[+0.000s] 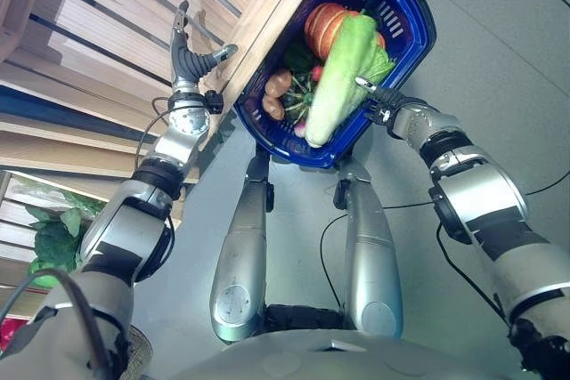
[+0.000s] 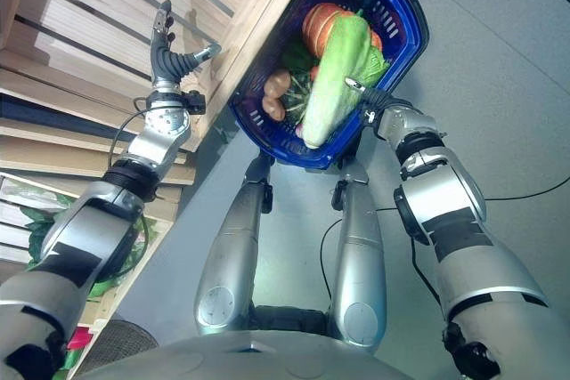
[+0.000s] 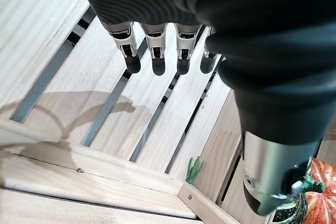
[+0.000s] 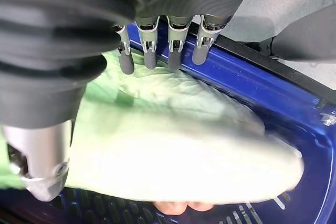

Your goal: Pick up fruits and vegetables into the basket

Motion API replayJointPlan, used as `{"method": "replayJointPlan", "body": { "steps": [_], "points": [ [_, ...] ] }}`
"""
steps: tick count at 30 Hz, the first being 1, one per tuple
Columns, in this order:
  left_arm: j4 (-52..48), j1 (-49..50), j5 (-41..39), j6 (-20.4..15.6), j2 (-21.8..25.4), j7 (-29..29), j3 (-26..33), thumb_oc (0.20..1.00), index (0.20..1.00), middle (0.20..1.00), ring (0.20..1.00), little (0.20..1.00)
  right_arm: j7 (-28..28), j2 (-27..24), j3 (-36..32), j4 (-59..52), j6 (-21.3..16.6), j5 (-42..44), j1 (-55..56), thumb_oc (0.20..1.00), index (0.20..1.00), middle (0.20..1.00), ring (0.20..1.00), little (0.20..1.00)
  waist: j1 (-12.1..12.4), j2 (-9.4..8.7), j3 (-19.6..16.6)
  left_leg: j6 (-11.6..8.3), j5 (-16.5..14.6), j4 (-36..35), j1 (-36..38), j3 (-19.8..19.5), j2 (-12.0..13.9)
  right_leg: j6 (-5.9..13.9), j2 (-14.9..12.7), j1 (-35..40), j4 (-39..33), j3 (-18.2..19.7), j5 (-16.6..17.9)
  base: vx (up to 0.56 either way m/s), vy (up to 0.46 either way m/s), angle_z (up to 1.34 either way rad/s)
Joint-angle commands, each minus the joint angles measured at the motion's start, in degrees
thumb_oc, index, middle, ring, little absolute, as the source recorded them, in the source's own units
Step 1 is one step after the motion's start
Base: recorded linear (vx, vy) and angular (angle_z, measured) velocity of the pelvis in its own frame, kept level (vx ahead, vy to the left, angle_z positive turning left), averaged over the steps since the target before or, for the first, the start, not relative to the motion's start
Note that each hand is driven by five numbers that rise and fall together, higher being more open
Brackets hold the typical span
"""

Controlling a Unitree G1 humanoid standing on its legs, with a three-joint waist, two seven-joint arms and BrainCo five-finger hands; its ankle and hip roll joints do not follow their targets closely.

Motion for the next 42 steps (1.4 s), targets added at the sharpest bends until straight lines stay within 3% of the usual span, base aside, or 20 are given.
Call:
{"method": "replayJointPlan", "body": {
  "steps": [1,13,20,23,33,42],
  "points": [
    [-1.54,0.07,-0.11,-2.77,-2.49,1.30,2.29,1.000,1.000,1.000,1.000,1.000,-0.90,-2.40,-0.16,1.69,0.45,-1.18,-0.21,1.000,1.000,1.000,1.000,1.000,-0.24,5.04,-2.30,2.67,-4.07,3.67,-1.90,3.25,-4.14,2.05,3.05,2.16,2.24,-2.39,-5.41,0.00,0.000,0.00],
    [-1.83,2.03,1.22,-2.31,-1.41,0.93,2.37,1.000,1.000,1.000,1.000,1.000,-1.25,-3.24,-1.14,2.09,-0.81,-2.42,1.92,1.000,1.000,1.000,1.000,1.000,-0.62,4.29,-2.30,2.89,-4.07,0.91,3.30,3.29,-3.98,2.32,3.09,7.11,-0.81,-1.97,-4.71,-0.01,0.005,0.00],
    [-1.51,5.50,1.86,-1.27,0.83,-1.30,3.14,1.000,1.000,1.000,1.000,1.000,-1.81,-4.04,-1.03,0.37,-8.34,-7.34,5.01,1.000,1.000,1.000,1.000,1.000,-0.90,3.69,-2.30,2.63,-3.42,-2.99,10.16,3.36,-3.49,3.13,2.26,13.62,-5.27,-1.96,-3.22,-0.05,0.020,-0.01],
    [-0.49,8.71,2.94,-0.19,2.30,-3.13,3.45,1.000,1.000,1.000,1.000,1.000,-2.88,-4.44,-1.11,-1.54,-12.90,-9.08,9.13,1.000,1.000,1.000,1.000,1.000,-1.38,3.01,-2.31,2.46,-3.17,-6.26,16.38,3.78,-3.05,3.80,1.50,19.85,-8.93,-1.87,-2.32,-0.05,0.036,-0.04],
    [7.35,25.65,7.18,0.20,1.77,-11.64,4.25,1.000,1.000,1.000,1.000,1.000,-2.83,-3.78,-6.45,-4.61,-21.73,-13.49,32.67,1.000,1.000,1.000,1.000,1.000,-3.20,0.80,-13.47,2.12,-3.20,-16.39,29.52,6.04,-1.18,5.52,0.05,34.58,-21.10,-2.01,0.33,0.06,0.034,-0.08],
    [19.25,39.92,13.45,2.07,-3.17,-24.63,6.39,1.000,1.000,1.000,1.000,1.000,-1.03,-0.81,-10.46,-2.29,-21.05,-24.10,50.22,1.000,1.000,1.000,1.000,1.000,-3.92,0.24,-24.45,2.25,-4.66,-18.74,37.91,7.18,0.27,6.26,0.31,43.31,-24.52,-2.48,-0.04,0.18,0.004,-0.05]
  ]
}}
